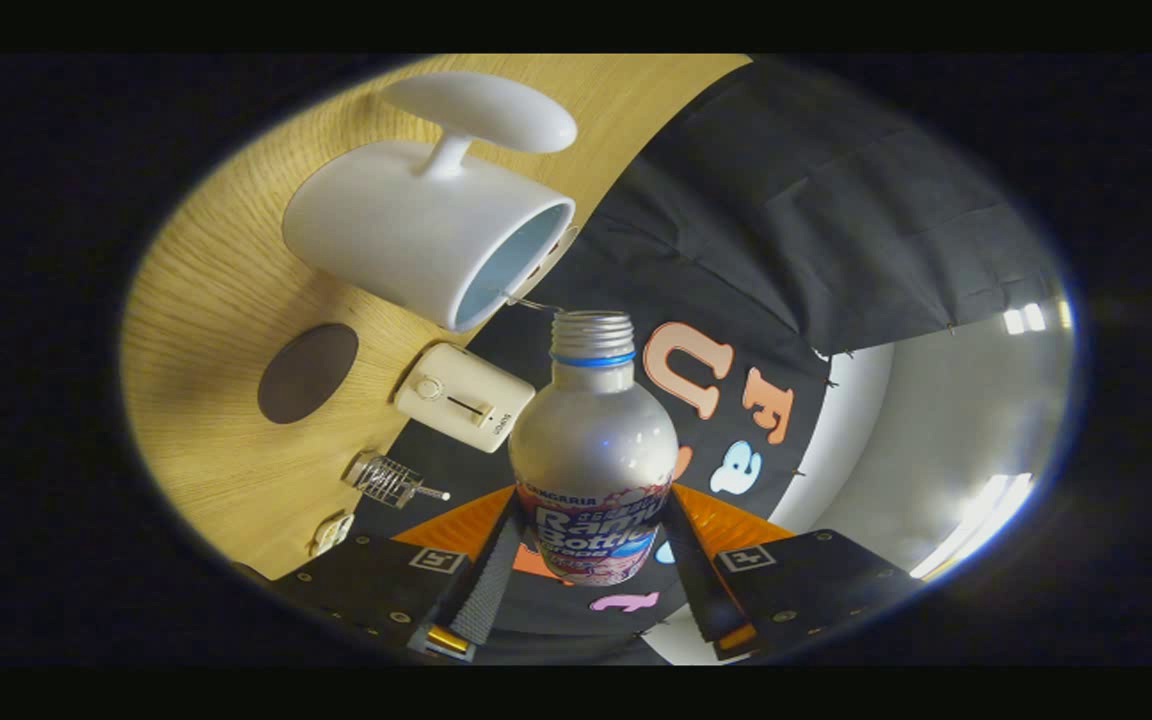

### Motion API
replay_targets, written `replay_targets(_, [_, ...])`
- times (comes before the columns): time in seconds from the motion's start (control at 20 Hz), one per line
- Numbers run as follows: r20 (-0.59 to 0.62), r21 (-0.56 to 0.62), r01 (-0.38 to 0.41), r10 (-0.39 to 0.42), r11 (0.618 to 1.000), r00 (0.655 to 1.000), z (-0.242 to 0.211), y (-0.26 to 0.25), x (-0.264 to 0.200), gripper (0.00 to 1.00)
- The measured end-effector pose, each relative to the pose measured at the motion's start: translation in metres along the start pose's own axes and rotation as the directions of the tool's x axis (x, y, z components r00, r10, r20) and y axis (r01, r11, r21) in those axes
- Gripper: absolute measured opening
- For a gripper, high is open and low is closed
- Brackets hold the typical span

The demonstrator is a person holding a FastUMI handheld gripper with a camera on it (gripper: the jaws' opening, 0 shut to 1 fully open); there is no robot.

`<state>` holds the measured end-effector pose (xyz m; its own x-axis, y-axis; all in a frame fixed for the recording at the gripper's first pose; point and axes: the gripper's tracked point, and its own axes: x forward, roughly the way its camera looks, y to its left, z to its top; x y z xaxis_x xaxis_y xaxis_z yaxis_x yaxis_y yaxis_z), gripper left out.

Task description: Take the bottle from table, then pour the juice into the cup, finally place the bottle on the coaster

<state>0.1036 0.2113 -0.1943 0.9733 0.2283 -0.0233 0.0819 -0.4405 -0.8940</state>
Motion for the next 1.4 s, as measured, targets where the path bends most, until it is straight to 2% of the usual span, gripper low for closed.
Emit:
replay_targets(0.2, [-0.013, 0.126, -0.056, 0.058, 0.99, 0.998, 0.005, 0.018, -0.003, 0.76])
replay_targets(0.35, [-0.03, 0.263, -0.109, 0.121, 0.959, 0.992, 0.008, 0.026, -0.007, 0.76])
replay_targets(0.5, [-0.044, 0.416, -0.14, 0.173, 0.899, 0.984, 0.008, 0.027, -0.008, 0.76])
replay_targets(0.65, [-0.081, 0.56, -0.093, 0.166, 0.823, 0.983, -0.008, 0.022, -0.008, 0.77])
replay_targets(0.8, [-0.117, 0.723, -0.065, 0.215, 0.688, 0.969, -0.03, 0.026, -0.008, 0.77])
replay_targets(0.95, [-0.122, 0.86, -0.035, 0.272, 0.51, 0.955, -0.048, 0.032, -0.007, 0.77])
replay_targets(1.05, [-0.109, 0.921, -0.008, 0.279, 0.389, 0.954, -0.058, 0.034, -0.005, 0.77])
replay_targets(1.15, [-0.094, 0.97, 0.024, 0.278, 0.244, 0.956, -0.064, 0.035, -0.003, 0.78])
replay_targets(1.2, [-0.09, 0.982, 0.038, 0.282, 0.185, 0.955, -0.067, 0.036, -0.002, 0.77])
replay_targets(1.4, [-0.034, 0.999, 0.039, 0.311, -0.012, 0.95, -0.068, 0.046, 0.009, 0.77])
